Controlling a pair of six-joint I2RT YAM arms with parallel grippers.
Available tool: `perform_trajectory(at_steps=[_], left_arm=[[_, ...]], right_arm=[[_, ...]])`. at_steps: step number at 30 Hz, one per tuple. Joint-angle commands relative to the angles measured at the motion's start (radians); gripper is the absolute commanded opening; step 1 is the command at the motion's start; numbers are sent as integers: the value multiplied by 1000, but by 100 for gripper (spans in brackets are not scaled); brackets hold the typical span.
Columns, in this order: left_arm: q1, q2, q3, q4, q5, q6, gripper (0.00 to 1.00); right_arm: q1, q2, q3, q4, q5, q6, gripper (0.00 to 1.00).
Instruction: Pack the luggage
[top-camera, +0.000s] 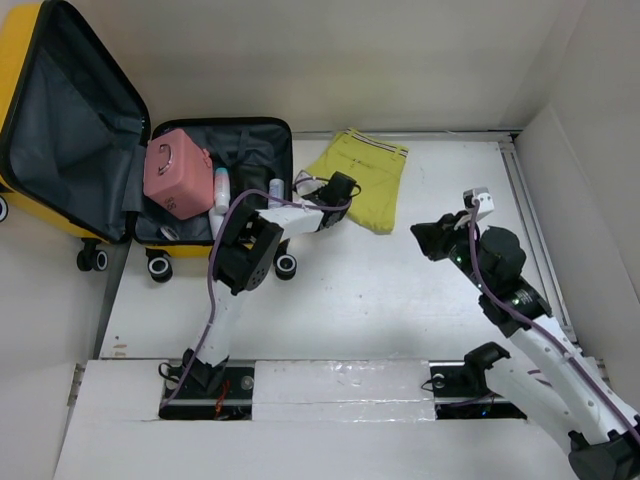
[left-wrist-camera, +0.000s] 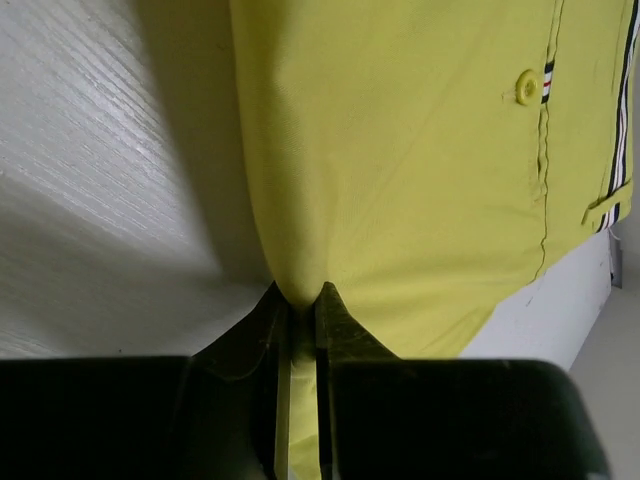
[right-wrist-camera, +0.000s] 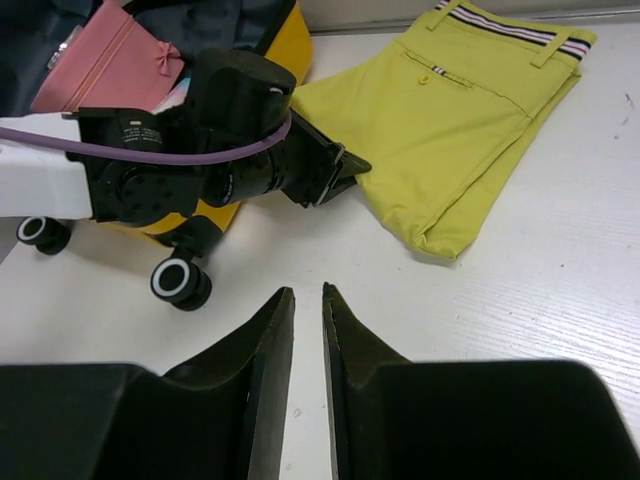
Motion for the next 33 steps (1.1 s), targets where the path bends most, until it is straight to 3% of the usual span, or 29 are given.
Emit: perform_trajectory(at_steps=[1, 5, 9, 15, 21, 27, 33], left_arm=[[9, 23, 5, -47, 8, 18, 0], [9, -12, -71, 97, 40, 125, 0], [9, -138, -187, 423, 128, 333, 0], [28, -204, 153, 71, 322, 784, 0], [89, -340, 290, -240, 368, 1050, 0], [259, -390, 359, -426, 465, 1199, 0], [509, -408, 393, -458, 506, 1213, 0]], right_arm=[[11, -25, 8, 1, -15, -26, 24], [11, -47, 8, -8, -36, -26, 24], [11, -65, 8, -8, -48, -26, 24], [20, -65, 29, -8, -59, -36, 25], [20, -31, 29, 24, -122, -36, 25], [47, -41, 29, 36, -170, -26, 26], [67, -82, 9, 36, -170, -17, 26]])
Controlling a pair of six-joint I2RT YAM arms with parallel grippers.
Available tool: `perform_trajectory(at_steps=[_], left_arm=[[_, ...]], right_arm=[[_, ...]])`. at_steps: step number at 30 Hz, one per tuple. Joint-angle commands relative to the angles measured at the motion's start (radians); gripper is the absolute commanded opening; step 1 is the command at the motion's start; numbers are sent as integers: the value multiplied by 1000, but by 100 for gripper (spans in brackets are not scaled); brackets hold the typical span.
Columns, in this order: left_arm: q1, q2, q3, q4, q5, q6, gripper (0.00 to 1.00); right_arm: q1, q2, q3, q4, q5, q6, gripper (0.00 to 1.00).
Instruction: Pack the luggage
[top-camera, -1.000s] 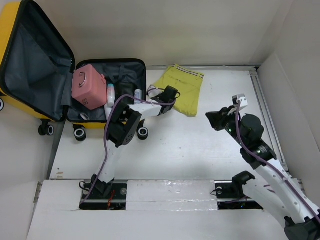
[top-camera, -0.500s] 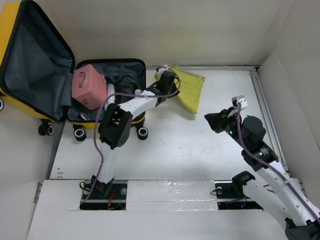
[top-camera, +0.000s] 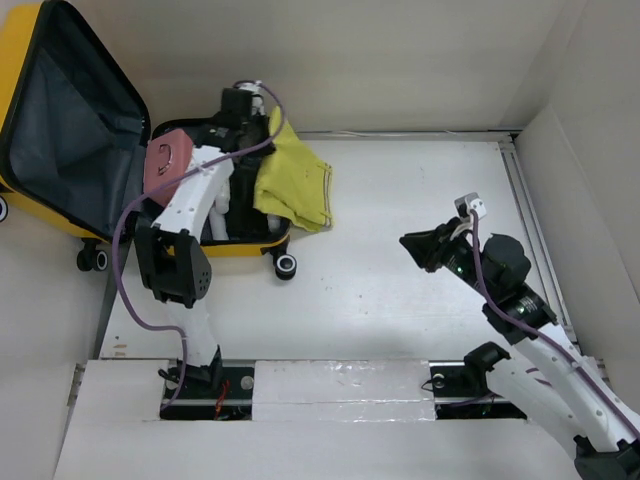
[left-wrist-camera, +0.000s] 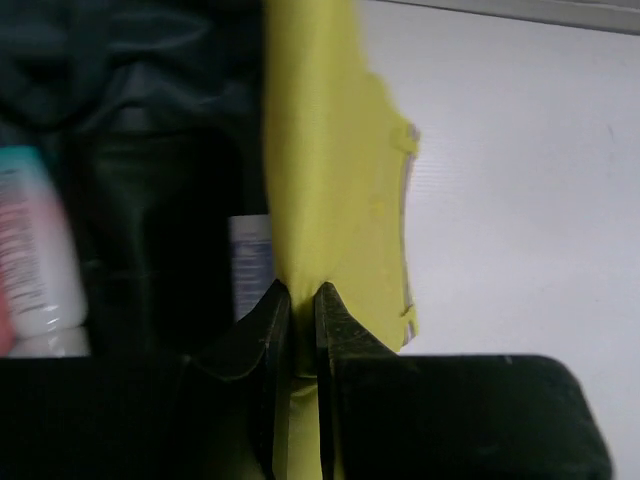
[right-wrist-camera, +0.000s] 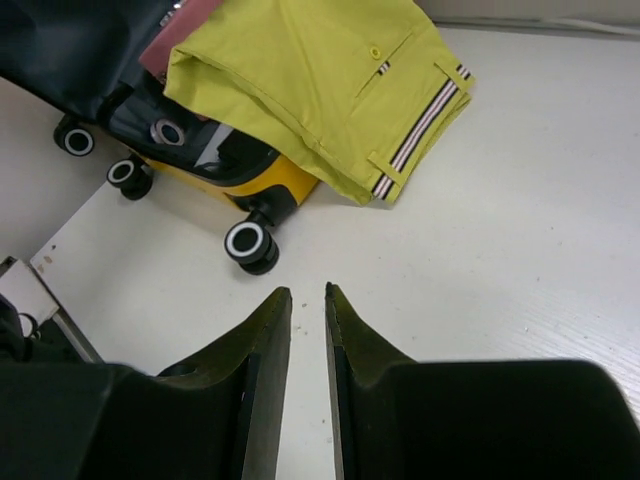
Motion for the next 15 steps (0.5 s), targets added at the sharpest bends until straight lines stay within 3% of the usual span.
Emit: perform_trajectory(at_steps=[1, 8, 15], left_arm=[[146, -51, 87, 17, 45, 51, 0], [313, -74, 183, 0, 57, 51, 0], [411, -77, 139, 14, 103, 129, 0]], right_arm=[[14, -38, -3, 53, -21, 1, 26], [51, -38, -14, 53, -10, 10, 26], [81, -20, -23, 53, 34, 10, 26]])
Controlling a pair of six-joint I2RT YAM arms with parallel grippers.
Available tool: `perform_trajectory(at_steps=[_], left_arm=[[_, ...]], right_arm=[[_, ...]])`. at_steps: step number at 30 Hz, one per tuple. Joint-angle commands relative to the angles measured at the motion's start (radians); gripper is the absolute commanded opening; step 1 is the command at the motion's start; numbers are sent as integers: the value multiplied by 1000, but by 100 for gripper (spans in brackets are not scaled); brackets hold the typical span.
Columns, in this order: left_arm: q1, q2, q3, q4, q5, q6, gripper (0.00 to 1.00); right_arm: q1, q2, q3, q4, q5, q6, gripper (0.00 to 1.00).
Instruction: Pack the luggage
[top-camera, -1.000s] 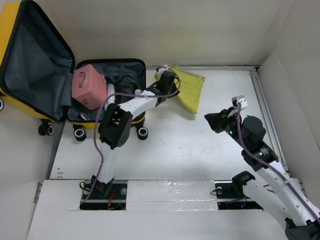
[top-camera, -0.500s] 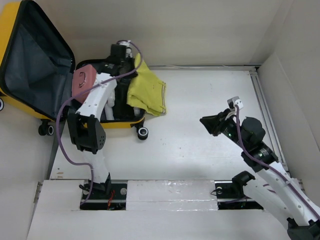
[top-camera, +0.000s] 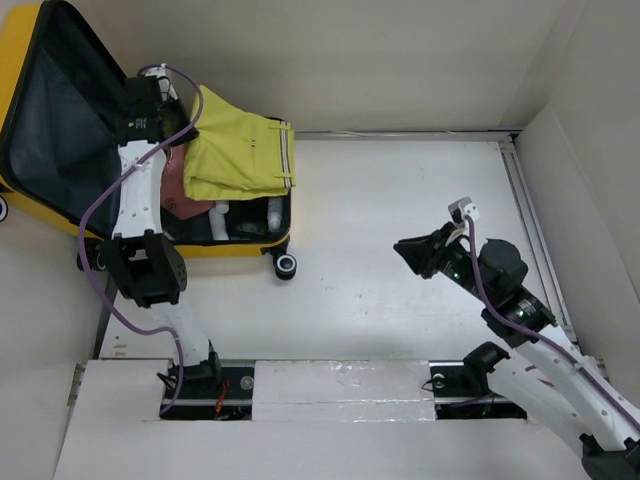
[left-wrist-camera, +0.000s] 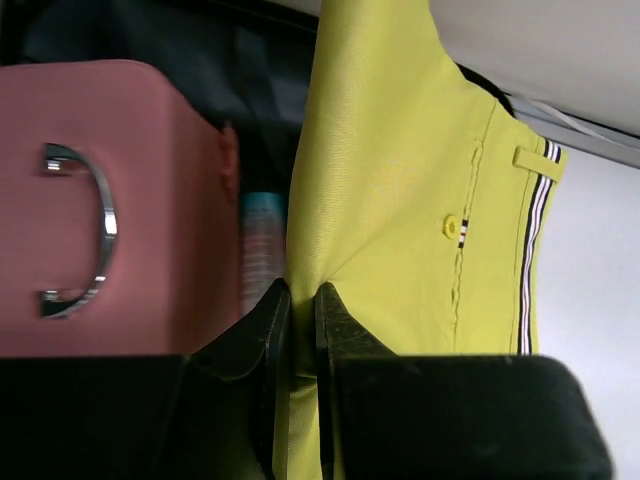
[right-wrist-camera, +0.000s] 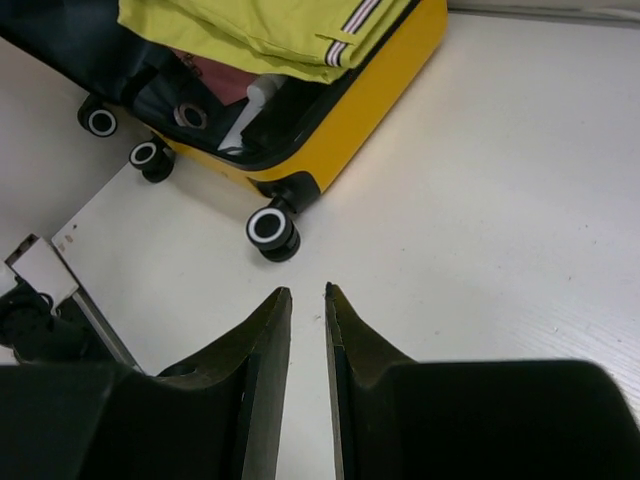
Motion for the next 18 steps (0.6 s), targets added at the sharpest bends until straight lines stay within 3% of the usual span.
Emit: perform_trajectory(at_steps=[1, 9, 10, 12, 13, 14, 16, 17, 18], left_arm=[[42, -59, 4, 113, 5, 64, 0], [42, 36, -102, 104, -163, 76, 0], [42, 37, -102, 104, -178, 62, 3], [42, 37, -102, 93, -250, 41, 19], [42, 26, -102, 93, -281, 16, 35], [42, 9, -87, 77, -315, -2, 43], [42, -31, -66, 67, -416, -45, 58], [42, -49, -56, 67, -447, -85, 71], [42, -72, -56, 67, -479, -103, 76]], right_arm=[[21, 6, -10, 53, 25, 6, 26], [22, 17, -10, 43, 45, 6, 27], [22, 17, -10, 43, 45, 6, 31], [31, 54, -10, 74, 45, 6, 37], [40, 69, -10, 86, 45, 6, 40], [40, 110, -10, 102, 45, 6, 44], [67, 167, 7, 140, 57, 6, 44], [77, 199, 19, 140, 68, 6, 44], [87, 265, 33, 151, 77, 6, 33]])
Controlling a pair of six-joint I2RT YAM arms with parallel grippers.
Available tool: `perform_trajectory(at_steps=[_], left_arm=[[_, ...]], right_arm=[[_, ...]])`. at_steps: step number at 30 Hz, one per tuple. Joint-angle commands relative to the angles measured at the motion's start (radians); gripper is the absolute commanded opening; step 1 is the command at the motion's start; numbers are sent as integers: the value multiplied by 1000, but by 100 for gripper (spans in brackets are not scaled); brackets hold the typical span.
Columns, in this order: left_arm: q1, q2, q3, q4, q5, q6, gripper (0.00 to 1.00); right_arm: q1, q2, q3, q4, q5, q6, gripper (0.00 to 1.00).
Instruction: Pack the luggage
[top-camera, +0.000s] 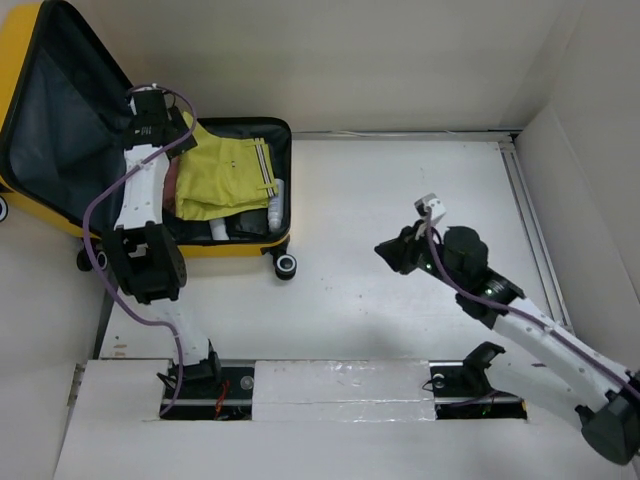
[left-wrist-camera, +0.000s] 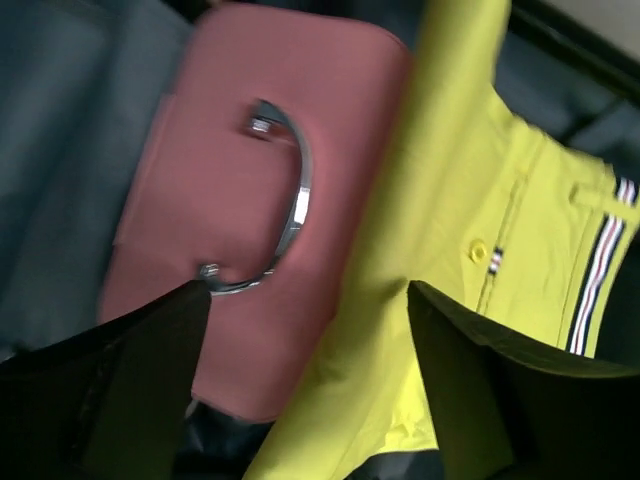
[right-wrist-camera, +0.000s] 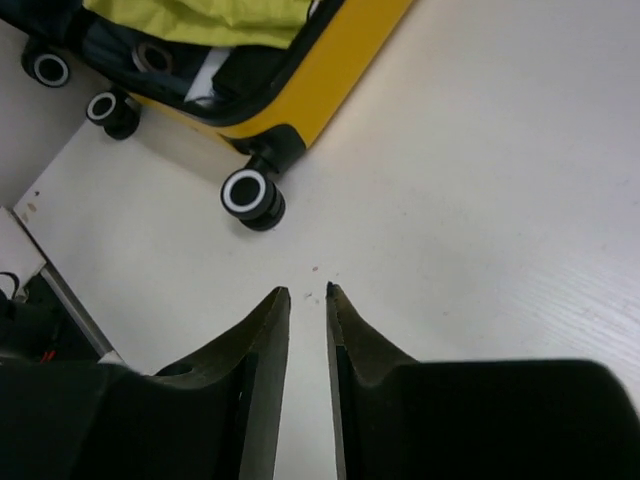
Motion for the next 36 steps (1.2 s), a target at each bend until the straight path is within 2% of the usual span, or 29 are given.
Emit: perform_trajectory(at_steps=[1, 2, 3, 6, 10, 14, 15, 18, 21, 23, 27, 30, 32, 34, 35, 36], left_arm=[[0, -149, 30, 39, -201, -99, 78], [-11, -207, 13, 56, -215, -110, 78], [-21, -239, -8, 103, -229, -119, 78], [-72, -377, -140, 189, -266, -139, 78], [-72, -555, -321, 287, -258, -210, 73], [-72, -744, -459, 289, -450, -225, 71], [-72, -776, -496, 280, -558, -225, 69], [-60, -861, -533, 229, -689, -179, 69], [26, -872, -544, 171, -754, -156, 69], [26, -841, -558, 145, -850, -156, 69], [37, -791, -545, 53, -973, -212, 69], [129, -722, -532, 19, -987, -169, 71], [129, -697, -541, 45, -1004, -159, 69], [170, -630, -468, -22, -995, -224, 68], [208, -614, -414, -56, -922, -224, 66], [243, -614, -388, -82, -906, -240, 64]], right_arm=[[52, 117, 54, 98, 41, 3, 25], [64, 144, 80, 107, 58, 3, 16], [77, 196, 94, 117, 70, 13, 0], [124, 266, 157, 127, 98, 13, 0], [182, 307, 197, 127, 107, -20, 0], [216, 307, 185, 127, 92, -45, 10], [225, 307, 185, 127, 66, -45, 11], [225, 318, 174, 136, 21, -54, 17], [244, 318, 174, 137, -20, -63, 27], [244, 318, 155, 137, -29, -73, 33], [244, 318, 155, 137, -29, -73, 35], [244, 318, 155, 137, -39, -82, 36], [244, 318, 155, 137, -39, -82, 36], [244, 318, 146, 137, -39, -82, 36], [244, 318, 137, 137, -39, -91, 36], [244, 318, 137, 137, -39, -91, 36]])
